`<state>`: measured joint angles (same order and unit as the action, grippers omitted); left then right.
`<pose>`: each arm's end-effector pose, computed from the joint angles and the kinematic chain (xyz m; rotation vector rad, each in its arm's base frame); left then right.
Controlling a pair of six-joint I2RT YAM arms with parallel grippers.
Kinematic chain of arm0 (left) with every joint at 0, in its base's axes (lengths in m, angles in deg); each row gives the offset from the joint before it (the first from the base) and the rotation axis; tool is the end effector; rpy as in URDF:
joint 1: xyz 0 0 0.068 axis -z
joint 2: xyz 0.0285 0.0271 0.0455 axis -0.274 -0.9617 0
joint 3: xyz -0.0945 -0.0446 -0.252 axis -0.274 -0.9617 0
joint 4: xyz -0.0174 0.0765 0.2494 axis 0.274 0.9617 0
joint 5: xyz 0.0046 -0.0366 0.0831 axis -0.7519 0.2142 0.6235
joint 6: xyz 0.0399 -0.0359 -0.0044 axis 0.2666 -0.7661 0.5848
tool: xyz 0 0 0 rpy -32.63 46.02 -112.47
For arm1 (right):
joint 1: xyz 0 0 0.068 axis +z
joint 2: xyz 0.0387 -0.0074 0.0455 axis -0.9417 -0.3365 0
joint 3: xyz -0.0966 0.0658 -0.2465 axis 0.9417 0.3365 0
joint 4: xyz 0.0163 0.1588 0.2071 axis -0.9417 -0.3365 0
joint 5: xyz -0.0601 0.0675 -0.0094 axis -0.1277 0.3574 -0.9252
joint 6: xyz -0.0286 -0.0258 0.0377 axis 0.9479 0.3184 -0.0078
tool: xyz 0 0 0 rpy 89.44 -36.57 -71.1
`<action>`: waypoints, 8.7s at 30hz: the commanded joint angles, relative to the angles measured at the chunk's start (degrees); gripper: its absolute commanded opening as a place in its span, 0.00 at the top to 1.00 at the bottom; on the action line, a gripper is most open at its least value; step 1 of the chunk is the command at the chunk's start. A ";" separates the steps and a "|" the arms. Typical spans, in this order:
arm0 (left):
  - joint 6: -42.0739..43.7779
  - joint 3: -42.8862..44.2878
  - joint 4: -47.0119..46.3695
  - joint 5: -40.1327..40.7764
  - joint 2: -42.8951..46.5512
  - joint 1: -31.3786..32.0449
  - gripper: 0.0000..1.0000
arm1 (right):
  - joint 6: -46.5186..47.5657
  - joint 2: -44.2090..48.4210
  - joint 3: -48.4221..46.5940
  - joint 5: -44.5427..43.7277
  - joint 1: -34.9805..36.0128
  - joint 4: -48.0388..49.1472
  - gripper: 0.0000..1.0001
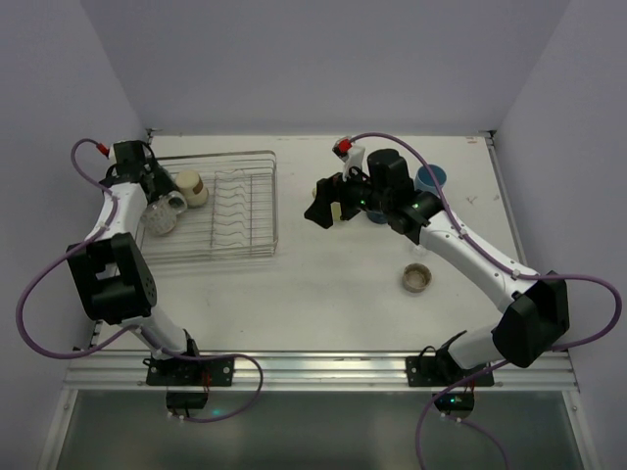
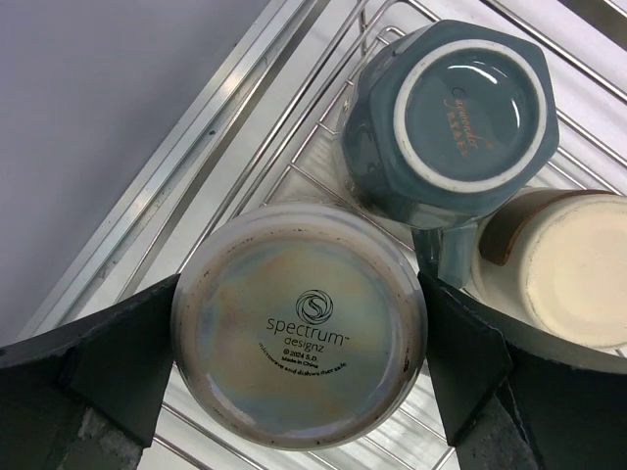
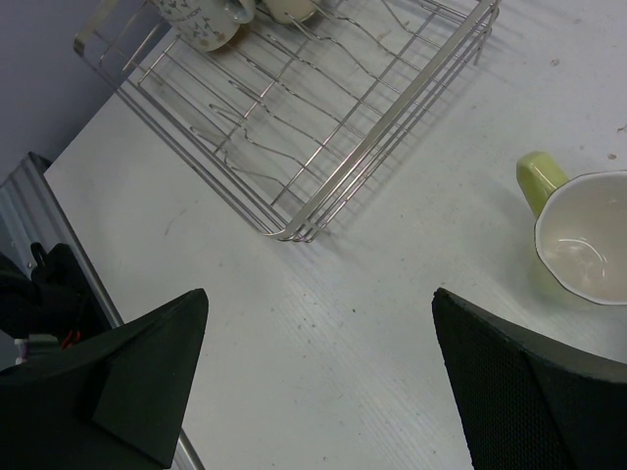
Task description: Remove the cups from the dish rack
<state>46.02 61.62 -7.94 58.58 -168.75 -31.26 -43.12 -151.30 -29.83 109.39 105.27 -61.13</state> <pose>0.3541 0.1080 0.2587 -0.8757 2.2118 0.3074 0.2664 0.2013 0.3447 -0.6478 1.9843 0.8722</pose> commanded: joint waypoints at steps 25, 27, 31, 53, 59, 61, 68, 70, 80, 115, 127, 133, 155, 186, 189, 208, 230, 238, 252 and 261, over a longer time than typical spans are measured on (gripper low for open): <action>-3.37 -10.68 -4.81 -9.25 19.53 -0.11 1.00 | -6.63 3.94 2.67 2.01 1.18 8.59 0.01; -3.81 -13.06 -5.78 -11.09 23.05 -0.11 1.00 | -9.70 6.04 4.08 2.54 1.19 10.80 0.01; -5.22 -16.40 -7.10 -13.82 28.14 -0.12 1.00 | -13.67 9.04 7.16 3.77 1.71 15.98 0.01; -26.40 -19.13 -22.21 -42.30 44.50 14.12 1.00 | -33.89 9.84 24.83 -1.06 10.50 51.76 0.01; -31.31 -20.36 -26.94 -47.57 45.29 17.46 1.00 | -31.53 5.71 26.15 -3.35 10.50 57.12 0.05; -33.69 -21.67 -29.51 -49.07 45.73 19.12 1.00 | -30.47 5.18 26.50 -3.88 10.50 58.62 0.06; -37.47 -24.93 -30.22 -50.65 50.03 22.03 1.00 | -24.85 4.39 25.27 -6.33 10.50 57.57 0.08; -38.62 -25.63 -30.22 -51.36 51.52 22.12 1.00 | -24.05 4.65 25.80 -7.22 10.50 58.00 0.09; -45.73 -29.59 -30.75 -54.17 54.61 23.53 1.00 | -22.03 3.77 24.75 0.25 12.34 65.21 0.15; -17.79 -30.65 -7.56 -51.89 60.40 24.32 0.00 | -21.87 30.14 32.58 -6.76 8.04 33.49 1.00; 1.72 -34.77 -0.50 -33.61 66.47 26.16 0.00 | -3.06 13.54 12.62 -30.68 2.59 -8.17 1.00; 1.64 -38.82 -3.41 -32.38 68.41 27.66 0.00 | -0.85 1.85 8.76 -33.58 0.57 -7.47 1.00; -2.14 -30.92 -4.91 -20.08 58.85 28.01 0.00 | -4.01 2.44 12.53 -32.19 -0.66 -5.54 0.21; -2.24 7.67 -10.09 2.17 -1.02 3.93 0.00 | -8.32 28.64 29.14 -13.28 -0.66 9.67 0.08; -1.36 9.16 -9.74 2.08 -3.83 3.49 0.00 | -8.31 28.65 29.23 -12.84 -0.66 9.84 0.08; -0.65 13.48 -10.26 1.81 -14.03 2.79 0.20 | -7.96 28.82 29.49 -12.05 -0.57 10.11 0.08; -3.81 5.13 -12.73 1.82 -0.87 2.79 1.00 | -10.42 31.37 27.91 -8.28 -0.57 10.20 0.05; -7.15 -2.51 -15.89 -0.47 10.04 2.79 1.00 | -14.37 32.07 26.85 -3.97 0.30 11.77 0.04; -16.73 -12.62 -18.44 -16.36 31.48 3.40 1.00 | -24.30 29.97 27.73 -3.36 3.82 24.50 0.04; -27.36 -25.53 -29.29 -38.16 44.05 9.64 1.00 | -35.02 23.64 28.70 -5.46 7.95 35.41 0.03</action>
<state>25.48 38.53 -23.59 32.48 -127.97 -23.52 -72.86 -125.43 -1.35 104.87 111.96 -33.11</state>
